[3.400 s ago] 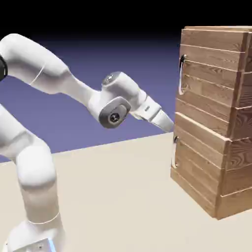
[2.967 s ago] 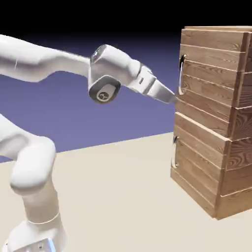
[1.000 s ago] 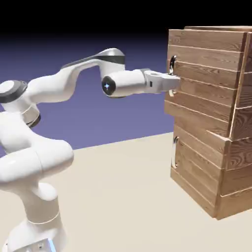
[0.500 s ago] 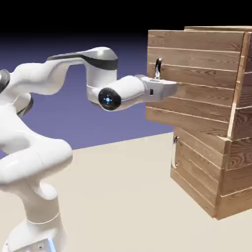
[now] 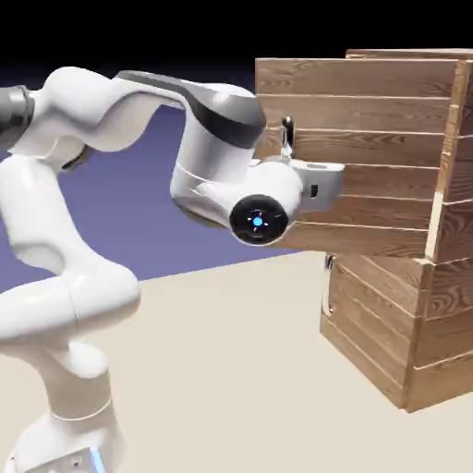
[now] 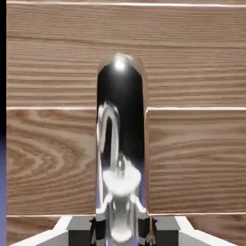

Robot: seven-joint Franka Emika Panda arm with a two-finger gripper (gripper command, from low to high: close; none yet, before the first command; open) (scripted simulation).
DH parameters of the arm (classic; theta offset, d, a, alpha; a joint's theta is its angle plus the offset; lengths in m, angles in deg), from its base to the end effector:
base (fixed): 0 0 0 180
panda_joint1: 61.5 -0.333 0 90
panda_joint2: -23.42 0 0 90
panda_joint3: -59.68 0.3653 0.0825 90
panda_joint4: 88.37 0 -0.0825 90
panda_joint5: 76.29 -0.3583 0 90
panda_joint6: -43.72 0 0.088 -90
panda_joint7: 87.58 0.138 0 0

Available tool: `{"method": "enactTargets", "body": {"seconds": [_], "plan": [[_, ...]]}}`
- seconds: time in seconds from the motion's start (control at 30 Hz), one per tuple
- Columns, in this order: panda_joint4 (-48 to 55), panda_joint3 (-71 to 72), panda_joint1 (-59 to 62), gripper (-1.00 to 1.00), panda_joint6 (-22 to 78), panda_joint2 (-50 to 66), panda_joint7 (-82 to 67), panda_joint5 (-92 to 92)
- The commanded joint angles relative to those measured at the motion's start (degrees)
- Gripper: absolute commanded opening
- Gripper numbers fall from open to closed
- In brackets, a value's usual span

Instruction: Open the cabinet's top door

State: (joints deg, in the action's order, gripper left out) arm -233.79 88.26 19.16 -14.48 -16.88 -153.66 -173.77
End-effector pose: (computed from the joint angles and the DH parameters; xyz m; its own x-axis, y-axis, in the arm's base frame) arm 0.3339 -0.0543 0.5916 0.6093 -0.3587 0.7072 0.6094 -0.3588 -0.7070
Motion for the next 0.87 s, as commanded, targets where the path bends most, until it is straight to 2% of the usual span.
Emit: {"method": "enactTargets", "body": {"seconds": [0.0,0.33,0.63,0.67,0.83], "plan": [[1.44,-0.08,0.7,-1.0,1.25,2.08,-1.05,1.85],[18.2,1.18,4.81,-1.0,9.71,22.85,-8.51,18.88],[34.07,3.16,4.32,-1.0,13.86,39.61,-9.41,29.92],[34.07,3.16,4.32,1.0,13.86,39.61,-9.41,29.92],[42.23,2.44,5.12,1.0,14.67,47.47,-7.61,33.03]]}}
